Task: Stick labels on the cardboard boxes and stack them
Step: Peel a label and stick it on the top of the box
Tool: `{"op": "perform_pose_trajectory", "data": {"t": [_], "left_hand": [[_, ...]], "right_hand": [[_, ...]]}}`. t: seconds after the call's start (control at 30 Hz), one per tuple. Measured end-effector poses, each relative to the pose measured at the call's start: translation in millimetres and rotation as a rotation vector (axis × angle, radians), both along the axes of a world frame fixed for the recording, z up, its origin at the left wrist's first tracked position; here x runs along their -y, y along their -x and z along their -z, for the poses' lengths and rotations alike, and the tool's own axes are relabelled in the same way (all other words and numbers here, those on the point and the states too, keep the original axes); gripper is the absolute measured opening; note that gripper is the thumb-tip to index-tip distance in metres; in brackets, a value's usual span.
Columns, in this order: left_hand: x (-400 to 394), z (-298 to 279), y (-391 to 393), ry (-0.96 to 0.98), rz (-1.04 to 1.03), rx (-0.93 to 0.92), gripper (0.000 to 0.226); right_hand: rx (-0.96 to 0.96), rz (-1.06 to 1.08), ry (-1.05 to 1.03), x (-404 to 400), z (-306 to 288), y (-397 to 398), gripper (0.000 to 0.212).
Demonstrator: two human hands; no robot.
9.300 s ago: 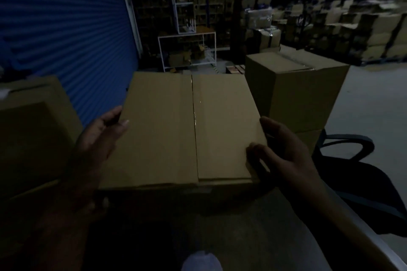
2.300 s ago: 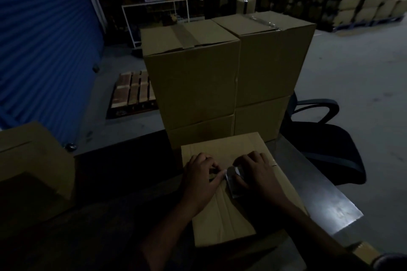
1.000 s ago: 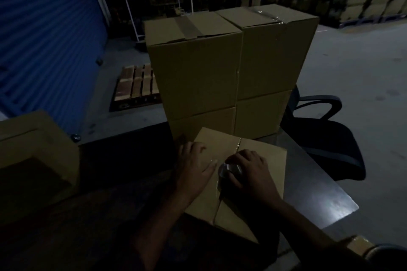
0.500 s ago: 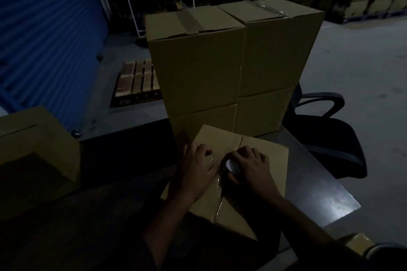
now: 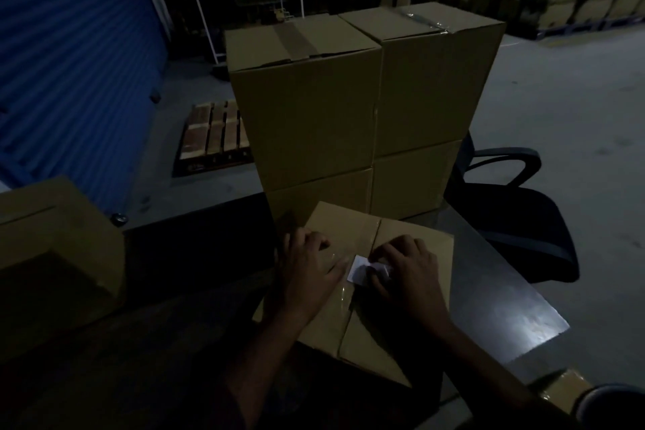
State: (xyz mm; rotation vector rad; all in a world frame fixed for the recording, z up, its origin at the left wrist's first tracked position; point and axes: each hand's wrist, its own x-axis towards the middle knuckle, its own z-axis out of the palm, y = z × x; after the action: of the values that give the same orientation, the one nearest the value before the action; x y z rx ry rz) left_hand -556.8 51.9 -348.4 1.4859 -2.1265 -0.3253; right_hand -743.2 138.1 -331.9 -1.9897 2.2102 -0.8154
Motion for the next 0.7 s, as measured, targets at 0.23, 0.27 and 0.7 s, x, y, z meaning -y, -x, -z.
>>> {"op": "perform_pose_trajectory", "data": {"t": [0.23, 0.27, 0.7], "left_hand": [[2.6, 4.9, 1.4, -0.096, -0.088, -0.179, 0.064], [2.0, 4.9, 2.1, -0.106, -0.104, -0.199, 0.063], [-62.9, 14.5, -36.2, -0.149, -0.191, -0.242, 0.083]], "right_hand": [[-0.013, 0.215, 0.015, -40.5, 8.3, 1.5, 0.022], [-0.045, 0.189, 0.006, -41.2, 9.3, 3.2, 0.023], [-0.030, -0.012, -0.150, -23.7, -5.1, 20.3, 0.063]]}}
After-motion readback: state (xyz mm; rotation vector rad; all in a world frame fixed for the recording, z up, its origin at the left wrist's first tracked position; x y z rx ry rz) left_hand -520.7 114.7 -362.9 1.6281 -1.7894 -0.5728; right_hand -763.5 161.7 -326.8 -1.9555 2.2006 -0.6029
